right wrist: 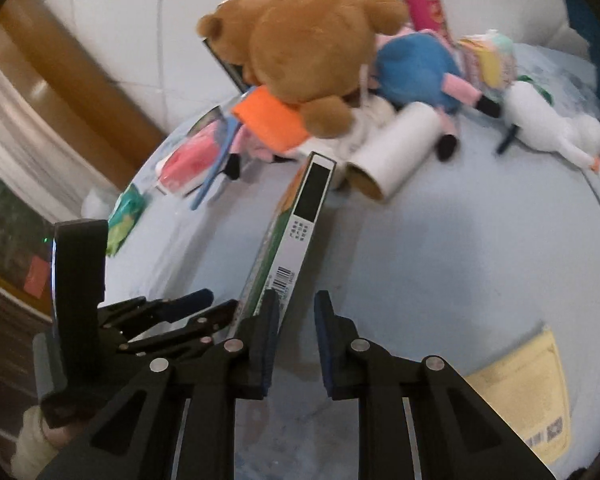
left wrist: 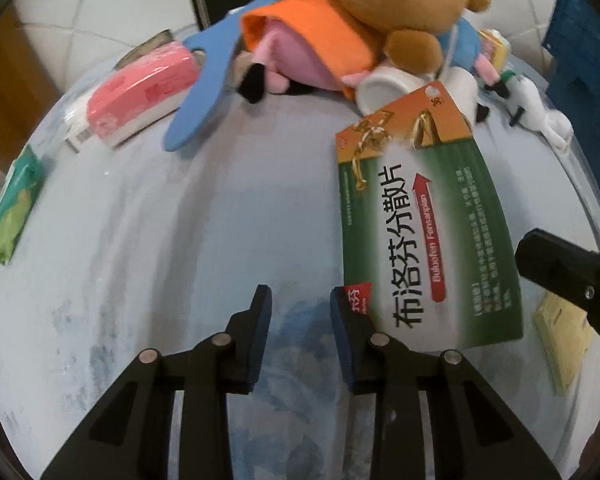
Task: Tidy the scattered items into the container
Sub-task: 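Tip the medicine box onto its edge with the right tool while the left grasps it, then grasp the white lint roller with the right tool while the left holds the box, then carry the medicine box and lint roller into the blue crate and release both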
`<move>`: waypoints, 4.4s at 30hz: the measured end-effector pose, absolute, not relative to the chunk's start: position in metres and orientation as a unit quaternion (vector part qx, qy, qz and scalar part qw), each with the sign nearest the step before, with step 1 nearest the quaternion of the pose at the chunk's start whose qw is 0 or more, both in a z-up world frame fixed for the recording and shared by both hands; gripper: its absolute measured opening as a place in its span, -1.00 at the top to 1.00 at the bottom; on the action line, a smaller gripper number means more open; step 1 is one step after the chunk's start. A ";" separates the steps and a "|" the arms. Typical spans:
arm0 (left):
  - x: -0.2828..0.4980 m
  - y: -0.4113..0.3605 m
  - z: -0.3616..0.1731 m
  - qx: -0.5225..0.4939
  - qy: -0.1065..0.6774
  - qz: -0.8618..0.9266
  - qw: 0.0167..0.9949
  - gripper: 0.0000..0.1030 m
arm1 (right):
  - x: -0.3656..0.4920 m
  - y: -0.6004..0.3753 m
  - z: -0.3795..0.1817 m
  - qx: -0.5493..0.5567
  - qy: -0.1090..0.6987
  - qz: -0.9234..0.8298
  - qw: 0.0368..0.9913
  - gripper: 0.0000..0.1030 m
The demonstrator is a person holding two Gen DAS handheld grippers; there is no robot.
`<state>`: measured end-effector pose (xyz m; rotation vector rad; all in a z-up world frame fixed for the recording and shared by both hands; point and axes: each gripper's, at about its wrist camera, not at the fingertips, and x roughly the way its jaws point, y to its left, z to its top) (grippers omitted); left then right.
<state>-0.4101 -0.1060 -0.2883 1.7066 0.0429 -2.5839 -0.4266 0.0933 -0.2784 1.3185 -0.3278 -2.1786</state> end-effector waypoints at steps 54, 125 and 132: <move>-0.403 -0.124 -0.186 0.444 0.024 -0.894 0.058 0.63 | -0.492 0.108 -0.248 0.523 -0.112 -0.831 0.157 0.24; -0.352 -0.062 -0.121 0.420 0.002 -0.907 0.028 0.63 | -0.397 0.094 -0.130 0.458 0.014 -0.875 0.158 0.12; -0.322 -0.038 -0.094 0.392 0.015 -0.919 0.040 0.63 | -0.370 0.116 -0.090 0.419 0.026 -0.890 0.175 0.12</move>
